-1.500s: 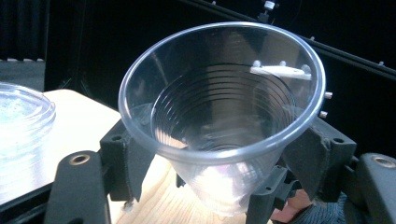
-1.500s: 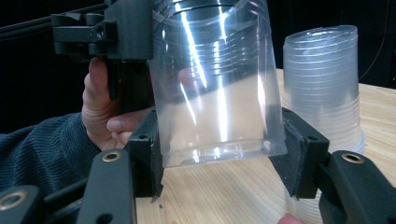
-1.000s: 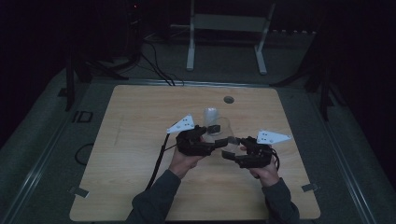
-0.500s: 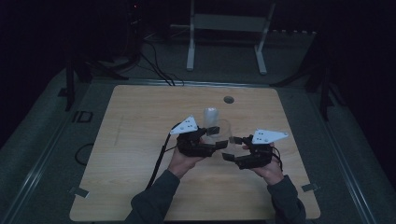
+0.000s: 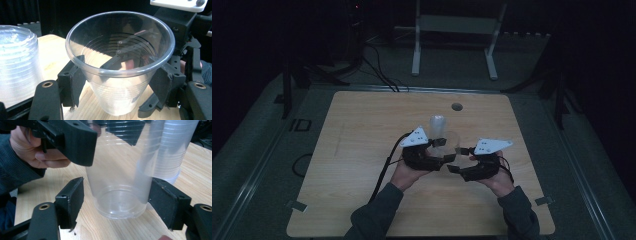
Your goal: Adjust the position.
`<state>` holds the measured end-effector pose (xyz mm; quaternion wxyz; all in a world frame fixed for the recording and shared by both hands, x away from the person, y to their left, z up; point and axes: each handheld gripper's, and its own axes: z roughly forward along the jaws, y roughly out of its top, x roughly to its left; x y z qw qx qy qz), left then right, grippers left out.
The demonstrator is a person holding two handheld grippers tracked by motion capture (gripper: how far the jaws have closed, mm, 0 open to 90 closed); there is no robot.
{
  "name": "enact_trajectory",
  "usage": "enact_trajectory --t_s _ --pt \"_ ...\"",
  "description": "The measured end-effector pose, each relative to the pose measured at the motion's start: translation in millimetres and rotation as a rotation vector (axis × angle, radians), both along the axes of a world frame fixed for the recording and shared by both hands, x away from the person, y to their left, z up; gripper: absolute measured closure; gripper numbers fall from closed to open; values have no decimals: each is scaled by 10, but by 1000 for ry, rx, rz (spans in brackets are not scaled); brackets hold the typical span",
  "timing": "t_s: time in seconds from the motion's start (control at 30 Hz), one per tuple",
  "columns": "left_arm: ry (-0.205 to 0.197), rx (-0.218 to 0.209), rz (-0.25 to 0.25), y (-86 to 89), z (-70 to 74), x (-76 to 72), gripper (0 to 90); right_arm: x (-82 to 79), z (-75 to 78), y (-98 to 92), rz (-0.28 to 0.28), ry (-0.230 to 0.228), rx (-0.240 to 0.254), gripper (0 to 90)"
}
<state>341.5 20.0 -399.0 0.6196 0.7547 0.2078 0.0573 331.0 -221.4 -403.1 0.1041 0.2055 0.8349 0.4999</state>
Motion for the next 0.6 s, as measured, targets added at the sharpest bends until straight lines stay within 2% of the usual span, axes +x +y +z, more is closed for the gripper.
enact_trajectory --t_s 0.23,0.4,0.6 --pt "6 8 1 -15 -5 -5 318 -7 -26 35 -1 -5 -29 399" --pt "9 6 2 -18 -10 -3 304 -10 -33 28 -1 -9 -28 407" --pt "28 -25 7 -28 -18 0 257 -16 -41 23 -5 -10 -11 409"
